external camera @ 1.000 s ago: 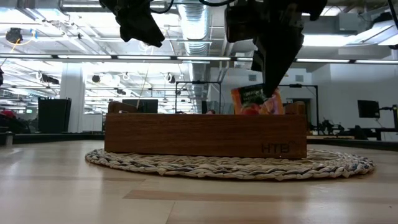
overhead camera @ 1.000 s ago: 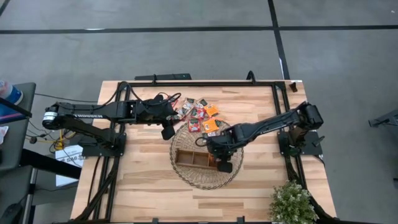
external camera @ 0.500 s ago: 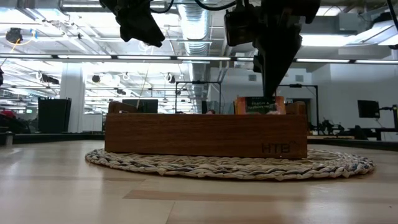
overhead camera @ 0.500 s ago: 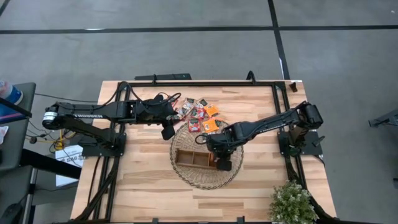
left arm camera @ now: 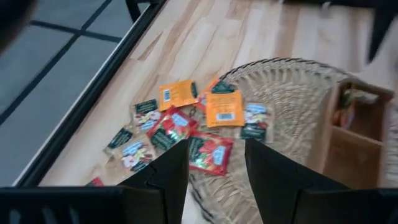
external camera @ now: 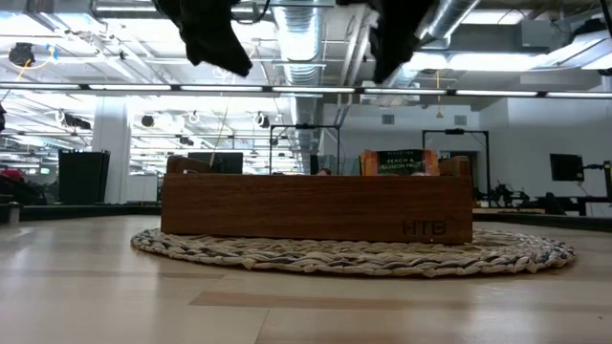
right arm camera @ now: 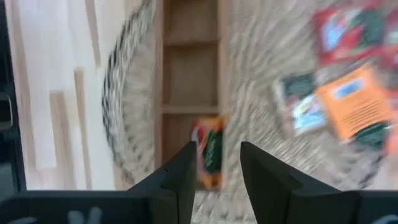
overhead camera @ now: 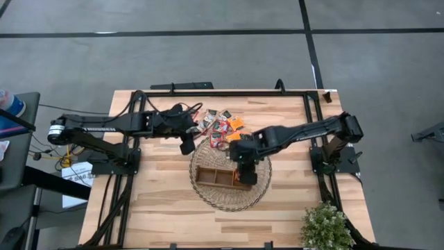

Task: Pick & Place Tea
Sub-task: Put the red tea bag into the left section of the wooden organizer

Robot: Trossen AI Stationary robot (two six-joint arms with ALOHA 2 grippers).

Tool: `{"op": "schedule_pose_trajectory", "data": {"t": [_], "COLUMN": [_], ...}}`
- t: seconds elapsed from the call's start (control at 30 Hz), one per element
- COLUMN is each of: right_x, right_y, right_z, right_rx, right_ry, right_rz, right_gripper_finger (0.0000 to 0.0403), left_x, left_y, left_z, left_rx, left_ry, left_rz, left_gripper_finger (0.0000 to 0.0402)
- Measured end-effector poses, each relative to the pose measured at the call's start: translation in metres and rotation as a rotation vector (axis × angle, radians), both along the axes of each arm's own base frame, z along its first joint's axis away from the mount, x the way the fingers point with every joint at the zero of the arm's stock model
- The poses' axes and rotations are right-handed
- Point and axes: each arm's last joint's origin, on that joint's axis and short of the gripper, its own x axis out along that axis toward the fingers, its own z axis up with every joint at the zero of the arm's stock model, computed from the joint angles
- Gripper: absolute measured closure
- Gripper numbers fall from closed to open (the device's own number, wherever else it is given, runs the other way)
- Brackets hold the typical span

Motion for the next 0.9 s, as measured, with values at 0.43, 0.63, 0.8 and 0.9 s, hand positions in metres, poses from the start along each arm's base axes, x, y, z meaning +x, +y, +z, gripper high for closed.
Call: {"op": "schedule_pose_trajectory", "data": {"t": [0.43, 0.63, 0.8, 0.9], "right_x": [-0.022, -0.017, -0.013, -0.013], "right_y": [-0.03, -0.034, -0.033, -0.033], "right_z": [0.064, 0.071, 0.071, 0.071], "right_rx": [-0.098, -0.09, -0.082, -0.079], "right_ry": [-0.304, -0.394, -0.411, -0.409], "right_rz": [-0.199, -0.207, -0.173, -0.157], "right_gripper_finger": [0.0284, 0.0284, 0.0284, 0.0284], "left_x": [0.003, 0.003, 0.01, 0.019], "left_y": [0.094, 0.125, 0.149, 0.164], "left_z": [-0.044, -0.071, -0.083, -0.082], "left_rx": [-0.373, -0.446, -0.516, -0.486], "left_ry": [0.02, 0.089, 0.204, 0.289], "left_rz": [0.53, 0.614, 0.658, 0.681], "left_gripper_finger": [0.0252, 0.024, 0.0197, 0.0166]}}
